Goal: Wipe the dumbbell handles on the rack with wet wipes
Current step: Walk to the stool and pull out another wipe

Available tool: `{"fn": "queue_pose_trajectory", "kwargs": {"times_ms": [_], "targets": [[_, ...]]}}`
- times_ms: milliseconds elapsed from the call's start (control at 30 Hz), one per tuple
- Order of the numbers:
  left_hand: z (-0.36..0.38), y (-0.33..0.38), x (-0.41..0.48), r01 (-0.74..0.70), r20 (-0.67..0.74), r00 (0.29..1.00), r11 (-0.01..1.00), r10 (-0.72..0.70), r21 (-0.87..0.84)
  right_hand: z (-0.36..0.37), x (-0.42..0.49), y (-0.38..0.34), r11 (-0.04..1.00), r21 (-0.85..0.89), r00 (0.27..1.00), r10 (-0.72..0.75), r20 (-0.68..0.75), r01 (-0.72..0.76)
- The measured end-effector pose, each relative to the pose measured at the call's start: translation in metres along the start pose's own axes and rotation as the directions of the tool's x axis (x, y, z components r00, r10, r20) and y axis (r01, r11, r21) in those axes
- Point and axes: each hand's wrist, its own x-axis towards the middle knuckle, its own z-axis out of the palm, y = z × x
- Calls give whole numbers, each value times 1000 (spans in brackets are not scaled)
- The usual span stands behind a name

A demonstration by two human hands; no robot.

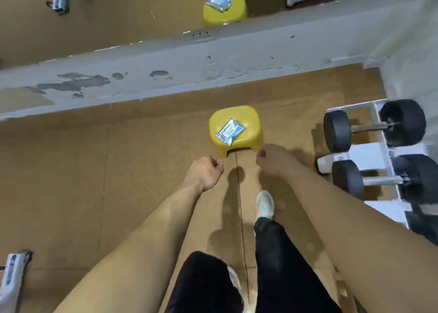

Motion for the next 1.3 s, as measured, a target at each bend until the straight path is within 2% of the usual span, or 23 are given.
{"fn": "queue_pose_trajectory", "kwargs": {"times_ms": [267,400,533,700,800,933,1100,1167,1300], "targets": [[55,15,233,-8,50,999,999,6,39,62,219,49,960,223,986,162,43,-168],[97,-3,346,-48,-44,997,982,57,184,111,324,65,936,319,989,148,30,-149],[129,-30,427,-174,-81,974,927,212,331,153,399,73,904,426,993,85,-76,-45],[144,-56,478,-312,-58,941,921,334,234,178,446,75,883,469,987,52,-150,25],[152,-70,489,-357,-139,918,927,371,116,183,456,80,906,421,991,23,-131,34],[155,-84,488,-397,-263,873,912,411,105,183,458,80,948,316,994,-15,-111,49],[168,-109,483,-423,-437,755,873,488,243,186,460,68,991,101,994,-79,-71,86],[174,-115,481,-431,-481,723,868,496,247,190,461,64,994,-8,990,-112,-85,112],[176,-116,477,-421,-450,768,889,456,182,203,464,54,986,-131,970,-131,-203,106]]}}
